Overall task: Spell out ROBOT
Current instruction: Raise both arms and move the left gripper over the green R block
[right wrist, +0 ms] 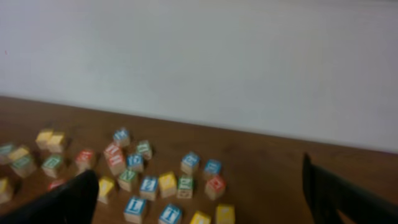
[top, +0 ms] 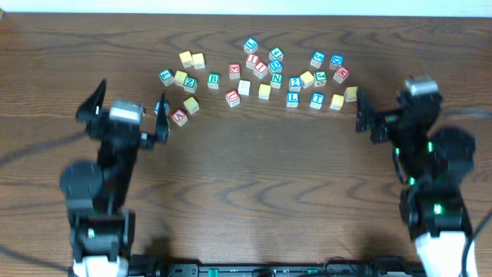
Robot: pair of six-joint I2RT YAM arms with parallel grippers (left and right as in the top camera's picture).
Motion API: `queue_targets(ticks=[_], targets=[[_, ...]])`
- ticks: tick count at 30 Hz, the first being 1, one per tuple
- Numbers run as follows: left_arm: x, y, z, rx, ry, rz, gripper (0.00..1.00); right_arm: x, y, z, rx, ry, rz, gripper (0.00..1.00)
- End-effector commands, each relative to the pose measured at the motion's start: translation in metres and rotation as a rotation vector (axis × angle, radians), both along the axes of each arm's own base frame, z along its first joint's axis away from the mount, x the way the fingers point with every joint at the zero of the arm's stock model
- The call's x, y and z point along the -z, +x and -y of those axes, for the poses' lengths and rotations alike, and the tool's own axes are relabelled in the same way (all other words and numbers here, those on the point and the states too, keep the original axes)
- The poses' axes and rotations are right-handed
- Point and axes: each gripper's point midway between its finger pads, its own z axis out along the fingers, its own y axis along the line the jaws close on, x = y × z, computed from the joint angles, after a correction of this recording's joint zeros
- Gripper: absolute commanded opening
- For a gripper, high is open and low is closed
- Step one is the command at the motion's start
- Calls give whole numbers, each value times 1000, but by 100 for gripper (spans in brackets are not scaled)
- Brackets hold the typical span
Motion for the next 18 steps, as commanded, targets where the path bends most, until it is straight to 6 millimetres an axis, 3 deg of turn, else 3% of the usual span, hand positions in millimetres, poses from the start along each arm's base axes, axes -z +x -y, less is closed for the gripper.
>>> queue_targets(ticks=[1, 5, 13, 18], targets=[[-20, 23, 18, 112, 26, -30, 97, -8, 20, -13, -88, -14, -54, 99], [-25, 60, 35, 228, 13, -165, 98, -3, 42, -21, -136, 4, -180, 99], [-16, 114, 42, 277, -52, -465, 98, -7, 61, -36, -225, 47, -328, 99], [-6, 134, 42, 276, -76, -616, 98, -6, 67, -53, -319, 94, -405, 99]])
